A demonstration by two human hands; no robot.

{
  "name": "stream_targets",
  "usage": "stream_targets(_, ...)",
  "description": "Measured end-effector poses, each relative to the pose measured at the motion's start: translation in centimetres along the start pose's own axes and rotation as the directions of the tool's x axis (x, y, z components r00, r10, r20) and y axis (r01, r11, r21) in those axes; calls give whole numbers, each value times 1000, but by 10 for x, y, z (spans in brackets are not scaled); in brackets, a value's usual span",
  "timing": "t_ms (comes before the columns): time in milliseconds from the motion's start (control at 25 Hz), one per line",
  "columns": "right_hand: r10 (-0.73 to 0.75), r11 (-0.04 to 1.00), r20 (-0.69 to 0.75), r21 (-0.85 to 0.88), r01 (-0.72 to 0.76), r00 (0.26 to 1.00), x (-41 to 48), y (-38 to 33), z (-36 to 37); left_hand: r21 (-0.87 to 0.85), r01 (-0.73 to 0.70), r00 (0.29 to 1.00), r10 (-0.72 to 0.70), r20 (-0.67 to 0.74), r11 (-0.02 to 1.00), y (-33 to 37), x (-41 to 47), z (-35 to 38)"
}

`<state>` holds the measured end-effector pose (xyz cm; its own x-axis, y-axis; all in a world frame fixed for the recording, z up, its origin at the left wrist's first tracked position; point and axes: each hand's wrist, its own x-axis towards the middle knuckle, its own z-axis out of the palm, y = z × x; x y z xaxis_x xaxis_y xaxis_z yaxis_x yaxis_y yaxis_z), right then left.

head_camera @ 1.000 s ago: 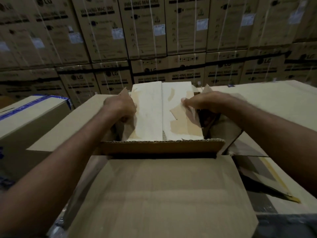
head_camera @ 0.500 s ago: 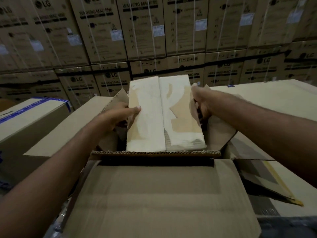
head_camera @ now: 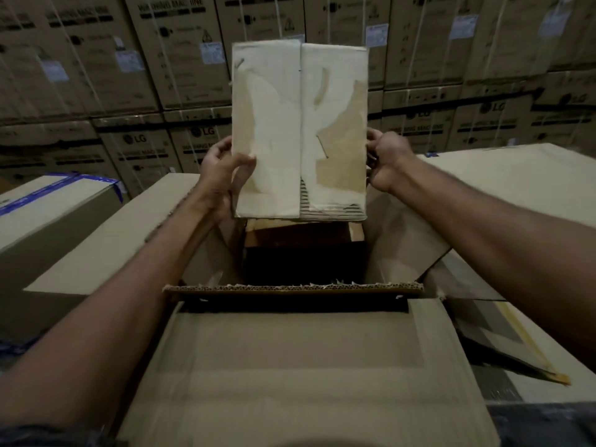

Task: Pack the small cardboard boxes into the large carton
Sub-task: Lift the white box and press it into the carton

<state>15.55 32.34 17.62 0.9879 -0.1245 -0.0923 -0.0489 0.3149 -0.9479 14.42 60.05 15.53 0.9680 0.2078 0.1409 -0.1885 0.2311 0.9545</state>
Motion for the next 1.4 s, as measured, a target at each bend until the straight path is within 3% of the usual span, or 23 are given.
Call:
stream_targets(120, 10, 1000, 17, 10, -10, 1000, 9, -3, 3, -34, 36, 997, -34, 71, 999, 0, 14, 2)
stream_targets(280, 58, 995, 1, -77, -58, 998, 20, 6, 9, 63, 39, 987, -48, 155, 997, -12, 23, -4)
stream_targets(560, 91, 996, -49, 6, -91, 995, 30, 19, 8, 97, 97, 943, -122, 310, 991, -11, 26, -9)
stream_targets(720, 225, 974, 59, 2, -226, 972, 25, 20, 3, 106, 209, 956, -226, 189, 972, -14, 23, -13)
stream_targets(800, 270, 962, 71, -72, -265, 960, 19, 18, 2, 8, 179, 976, -179, 125, 984, -16, 28, -17)
stream_targets(880, 282, 950, 28, -145, -275, 959, 16, 14, 1, -44, 62, 990, -56, 127, 997, -12, 30, -17)
stream_targets(960, 279, 952, -17, -131, -278, 960, 15, 11, -1, 55, -129, 985, 121, 126, 990, -4, 24, -12)
stream_targets(1040, 272, 957, -10, -97, -272, 962, 13, 9, -2, 294, -335, 940, 296, 169, 895, -1, 16, -5)
stream_targets(1160, 251, 966, 10, -69, -250, 968, 11, 6, 4, 632, -574, 810, 473, 346, 521, -10, 14, -1)
stream_targets(1320, 265, 964, -24, 30, -264, 964, 13, 13, 11, 727, -623, 709, 601, 368, 289, -13, 28, 3)
stream_targets(1400, 286, 958, -21, -6, -287, 958, 8, 16, 13, 779, -619, 654, 612, 445, 96, -14, 36, 2)
